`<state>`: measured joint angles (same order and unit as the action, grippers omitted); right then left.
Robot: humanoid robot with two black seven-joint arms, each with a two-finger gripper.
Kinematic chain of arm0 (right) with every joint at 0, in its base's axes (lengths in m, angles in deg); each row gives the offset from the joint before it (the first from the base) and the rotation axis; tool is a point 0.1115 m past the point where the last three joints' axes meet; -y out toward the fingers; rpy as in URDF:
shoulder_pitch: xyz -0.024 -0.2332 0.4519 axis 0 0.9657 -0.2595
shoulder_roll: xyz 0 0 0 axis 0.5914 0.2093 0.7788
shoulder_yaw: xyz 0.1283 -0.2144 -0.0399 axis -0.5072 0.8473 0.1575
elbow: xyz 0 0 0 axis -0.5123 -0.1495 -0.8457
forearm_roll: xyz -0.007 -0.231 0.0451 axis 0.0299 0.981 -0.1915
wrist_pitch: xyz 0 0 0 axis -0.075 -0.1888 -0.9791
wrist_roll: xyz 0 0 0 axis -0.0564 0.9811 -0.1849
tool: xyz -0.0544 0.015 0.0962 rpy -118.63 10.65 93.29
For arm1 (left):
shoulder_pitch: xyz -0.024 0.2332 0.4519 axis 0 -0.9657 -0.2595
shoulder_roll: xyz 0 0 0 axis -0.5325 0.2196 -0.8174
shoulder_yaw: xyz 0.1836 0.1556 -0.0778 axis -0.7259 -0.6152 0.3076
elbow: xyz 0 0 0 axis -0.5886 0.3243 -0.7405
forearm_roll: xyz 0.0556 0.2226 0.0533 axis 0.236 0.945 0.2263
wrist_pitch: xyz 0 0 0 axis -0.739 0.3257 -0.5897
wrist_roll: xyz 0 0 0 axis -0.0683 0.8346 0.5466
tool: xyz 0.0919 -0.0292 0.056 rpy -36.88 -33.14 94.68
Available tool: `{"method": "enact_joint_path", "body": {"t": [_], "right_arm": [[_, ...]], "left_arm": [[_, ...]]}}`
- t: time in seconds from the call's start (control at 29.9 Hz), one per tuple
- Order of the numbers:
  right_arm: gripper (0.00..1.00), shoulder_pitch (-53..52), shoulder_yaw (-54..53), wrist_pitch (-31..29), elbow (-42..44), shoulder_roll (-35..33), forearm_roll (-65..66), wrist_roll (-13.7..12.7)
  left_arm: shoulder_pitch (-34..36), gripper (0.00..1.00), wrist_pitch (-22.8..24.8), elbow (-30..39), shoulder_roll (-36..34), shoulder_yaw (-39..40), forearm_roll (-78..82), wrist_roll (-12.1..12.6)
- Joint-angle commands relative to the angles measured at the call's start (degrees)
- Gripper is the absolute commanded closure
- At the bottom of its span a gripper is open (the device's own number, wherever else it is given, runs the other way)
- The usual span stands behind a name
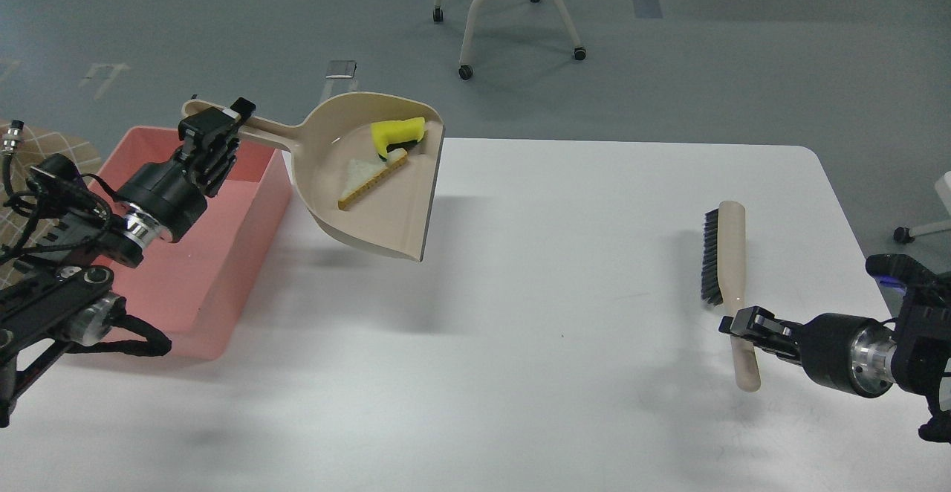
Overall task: Sweep and dump garbage into bin
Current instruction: 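Lift the dustpan with the left gripper and tip it over the pink bin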
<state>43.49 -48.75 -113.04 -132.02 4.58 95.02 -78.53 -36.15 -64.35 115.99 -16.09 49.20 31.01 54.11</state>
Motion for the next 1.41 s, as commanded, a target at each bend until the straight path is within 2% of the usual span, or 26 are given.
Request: {"method": "enact_joint_path", "body": {"t": [0.0,0.13,0.37,0.57,0.74,1.04,1.24,1.37], "right_arm": [[1.00,0.1,0.2,0.0,0.0,0.1,0.0,0.1],[1.00,0.1,0.1,0.0,0.0,0.1,0.0,0.1],[1.00,0.0,-0.1,0.0,0.0,0.1,0.0,0.1],[1.00,-0.1,-0.2,0.0,0.1,0.1,0.0,0.3],[1.00,-0.1,-0.2,0.0,0.1,0.3,0.0,0.4],[1.00,-0.4,-0.5,0.0,0.3,1.3,-0.1,0.5],[1.00,-0.6,-0.6,0.0,0.1,2.0,-0.2,0.5],[1.00,-0.6,-0.8,0.0,0.0,2.2,-0.3,0.7]], "left_arm": [[-2.4,0.98,2.7,1.5,-4.4,0.2,-7.2,0.0],[-2.9,0.98,4.6,1.6,-8.8,0.2,-15.0,0.0],[-4.3,0.98,5.0,0.3,-12.6,0.1,-17.1,0.0],[-4.7,0.98,5.2,-3.2,-19.3,0.1,-16.9,0.0],[-4.7,0.99,7.6,-5.4,-22.6,0.0,-15.9,0.0],[-2.9,1.00,7.2,-5.5,-27.6,0.1,1.5,0.0],[2.4,1.00,7.7,-10.4,-29.9,-0.6,4.4,0.0],[4.4,1.00,7.7,-10.2,-30.0,-0.5,10.1,0.0]]}}
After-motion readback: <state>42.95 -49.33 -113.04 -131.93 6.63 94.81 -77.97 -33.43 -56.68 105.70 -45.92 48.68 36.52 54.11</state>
